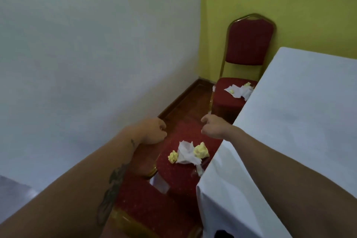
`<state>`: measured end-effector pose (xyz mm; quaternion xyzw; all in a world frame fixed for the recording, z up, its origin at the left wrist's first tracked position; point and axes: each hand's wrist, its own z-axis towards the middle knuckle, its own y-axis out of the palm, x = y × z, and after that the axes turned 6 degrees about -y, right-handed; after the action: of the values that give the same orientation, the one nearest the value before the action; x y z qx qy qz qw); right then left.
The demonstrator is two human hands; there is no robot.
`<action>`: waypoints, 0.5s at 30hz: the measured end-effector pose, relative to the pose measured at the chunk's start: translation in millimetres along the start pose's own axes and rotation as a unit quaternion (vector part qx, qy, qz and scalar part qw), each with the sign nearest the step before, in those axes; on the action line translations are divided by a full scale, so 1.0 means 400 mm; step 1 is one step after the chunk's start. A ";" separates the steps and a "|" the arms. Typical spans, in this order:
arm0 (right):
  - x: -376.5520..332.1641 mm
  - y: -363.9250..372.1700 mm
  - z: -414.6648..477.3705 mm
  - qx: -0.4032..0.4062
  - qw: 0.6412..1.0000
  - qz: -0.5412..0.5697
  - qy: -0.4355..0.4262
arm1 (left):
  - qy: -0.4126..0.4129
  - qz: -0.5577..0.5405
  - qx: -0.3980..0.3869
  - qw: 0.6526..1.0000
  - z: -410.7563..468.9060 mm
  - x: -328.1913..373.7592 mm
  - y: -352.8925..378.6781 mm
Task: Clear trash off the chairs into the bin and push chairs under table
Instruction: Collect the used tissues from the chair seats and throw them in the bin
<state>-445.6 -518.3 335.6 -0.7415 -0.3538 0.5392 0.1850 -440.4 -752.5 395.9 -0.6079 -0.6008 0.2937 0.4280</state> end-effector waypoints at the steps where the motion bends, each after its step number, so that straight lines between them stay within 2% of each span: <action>1: -0.005 0.024 0.027 0.002 1.000 0.012 0.013 | 0.009 -0.004 -0.010 1.000 0.041 -0.020 0.006; 10: 0.047 0.237 0.234 0.003 0.983 0.048 0.175 | 0.074 -0.077 -0.147 0.983 0.414 -0.208 0.181; 15: 0.137 0.320 0.323 -0.006 0.971 0.030 0.239 | 0.111 -0.085 -0.173 0.975 0.560 -0.233 0.320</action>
<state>-515.2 -579.6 169.7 -0.8601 -0.2808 0.3494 0.2433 -584.0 -795.1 166.3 -0.6484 -0.6407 0.0784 0.4036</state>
